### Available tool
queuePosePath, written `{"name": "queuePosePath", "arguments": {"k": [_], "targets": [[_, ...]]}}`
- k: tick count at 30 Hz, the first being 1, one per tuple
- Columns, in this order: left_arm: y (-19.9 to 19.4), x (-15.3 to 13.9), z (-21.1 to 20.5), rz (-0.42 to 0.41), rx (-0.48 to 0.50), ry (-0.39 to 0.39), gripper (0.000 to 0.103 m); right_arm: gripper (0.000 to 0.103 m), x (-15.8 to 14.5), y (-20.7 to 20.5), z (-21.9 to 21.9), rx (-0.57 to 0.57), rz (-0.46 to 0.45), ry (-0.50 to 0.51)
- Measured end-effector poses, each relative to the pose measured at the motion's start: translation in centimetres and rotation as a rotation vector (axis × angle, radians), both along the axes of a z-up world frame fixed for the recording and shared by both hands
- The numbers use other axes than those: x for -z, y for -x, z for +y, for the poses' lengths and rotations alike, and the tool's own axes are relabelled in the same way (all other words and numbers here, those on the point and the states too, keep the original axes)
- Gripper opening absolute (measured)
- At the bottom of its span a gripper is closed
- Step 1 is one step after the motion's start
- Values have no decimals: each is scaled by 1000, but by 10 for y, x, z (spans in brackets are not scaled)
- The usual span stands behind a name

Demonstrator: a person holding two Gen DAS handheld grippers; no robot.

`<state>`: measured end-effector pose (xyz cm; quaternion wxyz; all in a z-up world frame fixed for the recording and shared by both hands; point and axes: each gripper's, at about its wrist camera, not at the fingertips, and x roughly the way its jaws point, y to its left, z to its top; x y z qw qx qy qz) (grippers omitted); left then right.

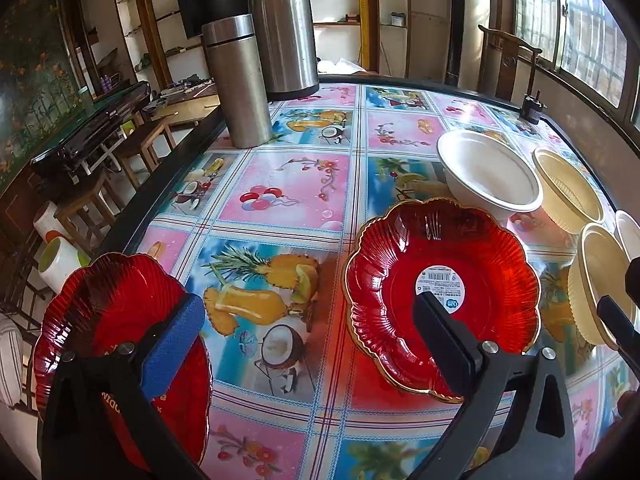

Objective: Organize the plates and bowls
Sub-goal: 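Move the left tool toward the red scalloped plate on the table, then close the left tool fingers on the red plate's rim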

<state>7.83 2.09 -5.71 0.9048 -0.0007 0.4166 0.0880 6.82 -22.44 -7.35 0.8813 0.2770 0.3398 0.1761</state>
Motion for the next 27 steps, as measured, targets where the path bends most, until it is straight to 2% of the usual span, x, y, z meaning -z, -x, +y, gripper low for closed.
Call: {"name": "queuePosePath", "arguments": {"k": [6, 16, 27], "targets": [[-4, -2, -1, -5, 13, 8, 103, 103, 2, -7, 7, -55, 17, -37], [-9, 2, 0, 10, 35, 41, 103, 103, 2, -12, 19, -49, 64, -35], [-38, 13, 20, 149, 116, 330, 103, 101, 10, -30, 27, -43, 134, -94]]}}
